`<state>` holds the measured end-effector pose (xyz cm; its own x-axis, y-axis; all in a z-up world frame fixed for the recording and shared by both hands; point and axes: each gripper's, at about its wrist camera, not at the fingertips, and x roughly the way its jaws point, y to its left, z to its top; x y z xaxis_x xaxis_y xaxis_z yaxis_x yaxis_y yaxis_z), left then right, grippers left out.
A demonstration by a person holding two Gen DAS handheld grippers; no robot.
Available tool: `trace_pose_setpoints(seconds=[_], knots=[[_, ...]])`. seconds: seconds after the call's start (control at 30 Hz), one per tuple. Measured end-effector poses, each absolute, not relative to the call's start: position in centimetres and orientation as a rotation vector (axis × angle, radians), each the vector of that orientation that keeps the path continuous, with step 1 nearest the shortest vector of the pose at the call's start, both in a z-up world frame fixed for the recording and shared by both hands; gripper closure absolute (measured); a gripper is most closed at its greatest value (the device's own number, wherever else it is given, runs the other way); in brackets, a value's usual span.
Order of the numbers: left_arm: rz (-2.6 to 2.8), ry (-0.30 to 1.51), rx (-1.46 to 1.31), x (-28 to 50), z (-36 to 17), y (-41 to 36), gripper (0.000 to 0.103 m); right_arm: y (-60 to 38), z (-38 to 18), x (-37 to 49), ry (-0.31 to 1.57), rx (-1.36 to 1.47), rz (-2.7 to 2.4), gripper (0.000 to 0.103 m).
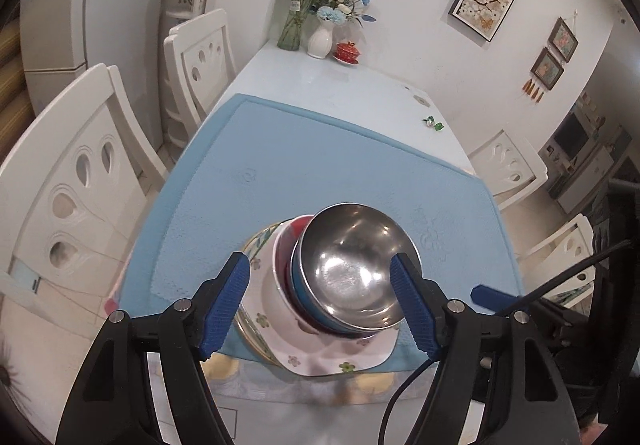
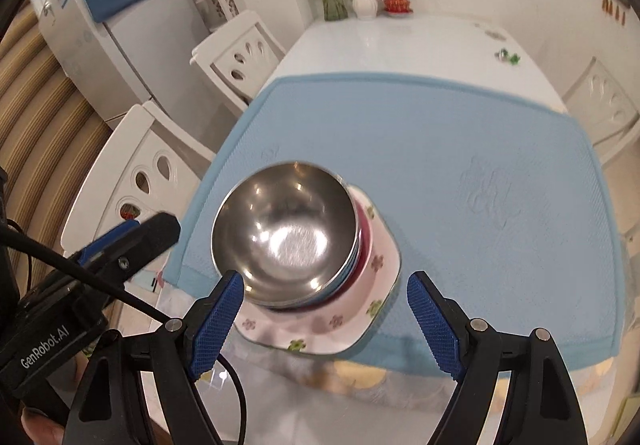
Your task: Organize plates and bowls
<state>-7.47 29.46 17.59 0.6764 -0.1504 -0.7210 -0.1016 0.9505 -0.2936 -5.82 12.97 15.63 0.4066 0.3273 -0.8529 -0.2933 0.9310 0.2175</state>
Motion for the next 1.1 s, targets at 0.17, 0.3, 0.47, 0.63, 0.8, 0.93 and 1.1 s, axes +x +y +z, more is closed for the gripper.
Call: trace_pose_setpoints(seconds=[0.17,0.3,0.47,0.63,0.8,0.93,1.1], knots=[[-0.028,0.846,-0.337,-7.7,17.1,29.4,0.032,13.4,15.1,-6.6,1.098,0.030,0.389,0.021],[-0.020,0.851,-0.336,-7.8,16.9,29.5,0.032,13.0,15.0,-6.7,1.091,0.035,0.366,0.021],[-0.040,0.846,-0.335,-8.0,16.9,29.4,0.032,13.0,15.0,-6.7,1.089,0.042,0.362,0.021],[-0.033,0.853,-0.288,-7.8,16.9,28.7,0.027,13.4,14.9,-6.8,1.090,0.032,0.364,0.021],[-0.050,0.869,-0.300,-7.8,16.6,28.9,0.027,13.3,14.6,-6.6,1.103,0.041,0.363,0.021],[-0.054,0.872,-0.285,-7.7,16.5,28.8,0.027,13.6,14.5,-6.5,1.109,0.034,0.370,0.021],[-0.051,0.876,-0.277,-7.6,16.4,28.7,0.027,14.0,14.2,-6.3,1.128,0.038,0.379,0.021]])
